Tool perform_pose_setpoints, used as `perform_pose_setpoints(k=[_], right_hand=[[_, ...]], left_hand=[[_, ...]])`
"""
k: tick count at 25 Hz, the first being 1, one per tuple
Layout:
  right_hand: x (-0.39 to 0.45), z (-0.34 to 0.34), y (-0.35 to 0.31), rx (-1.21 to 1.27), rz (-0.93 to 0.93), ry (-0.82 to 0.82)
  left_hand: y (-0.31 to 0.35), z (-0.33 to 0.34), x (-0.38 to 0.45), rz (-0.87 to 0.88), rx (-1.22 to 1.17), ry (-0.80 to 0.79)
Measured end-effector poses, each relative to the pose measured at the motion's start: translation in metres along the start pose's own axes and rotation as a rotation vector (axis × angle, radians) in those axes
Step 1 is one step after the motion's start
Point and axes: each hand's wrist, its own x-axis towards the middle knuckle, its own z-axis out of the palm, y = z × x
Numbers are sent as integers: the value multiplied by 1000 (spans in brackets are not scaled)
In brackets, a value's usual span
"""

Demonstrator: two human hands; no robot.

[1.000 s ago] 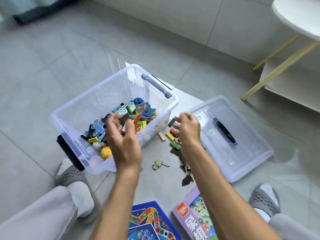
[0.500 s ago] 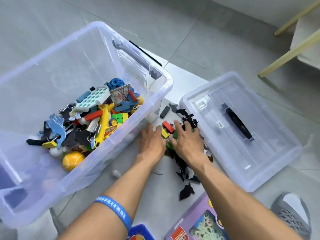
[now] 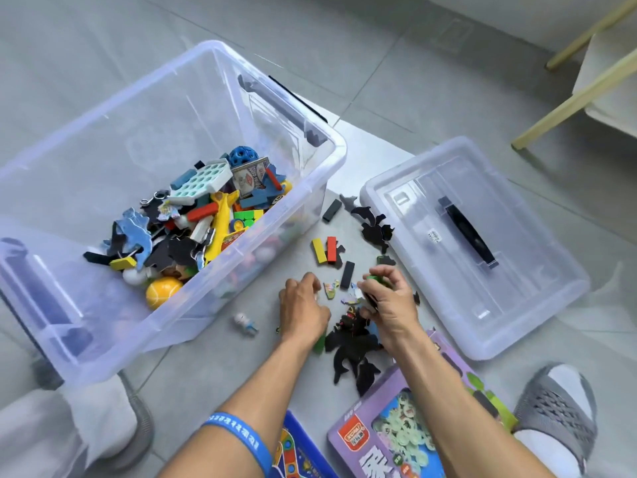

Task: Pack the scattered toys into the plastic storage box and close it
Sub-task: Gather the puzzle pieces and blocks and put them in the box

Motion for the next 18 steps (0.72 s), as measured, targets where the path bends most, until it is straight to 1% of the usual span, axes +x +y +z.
perform_pose_setpoints(k=[2, 4, 5, 6, 8, 9, 10, 11, 12, 14, 15, 17, 18], right_hand=[[-18, -10, -9, 179, 105, -104], [-32, -16, -13, 245, 158, -157], [-38, -17, -14, 265, 176, -172], [-41, -18, -13, 291, 186, -199], [-43, -19, -10, 355, 222, -255], [-44, -20, -8, 393, 247, -270], [-43, -22, -4, 432, 272, -271], [-42, -23, 0, 455, 295, -260], [-40, -22, 3, 440, 313, -244], [-30, -19, 8, 264, 300, -159], [-21, -16, 11, 114, 272, -86], [1, -5, 12, -224, 144, 68], [12, 3, 12, -405, 45, 133]], left_hand=[[-1, -1, -2, 55, 46, 0], [-3, -4, 0, 68, 59, -8], [-4, -5, 1, 41, 2, 12], [-3, -9, 0, -18, -112, 60], [-2, -15, -5, -200, -363, 177], [-1, -17, -11, -272, -417, 197], [-2, -15, -18, -288, -391, 187], [-4, -11, -28, -239, -302, 155], [-7, -6, -37, -146, -166, 99], [-10, 6, -50, 20, 97, -23], [-12, 13, -51, 64, 149, -47], [-11, 16, -48, 64, 121, -34], [-10, 14, -46, 1, 45, -23]])
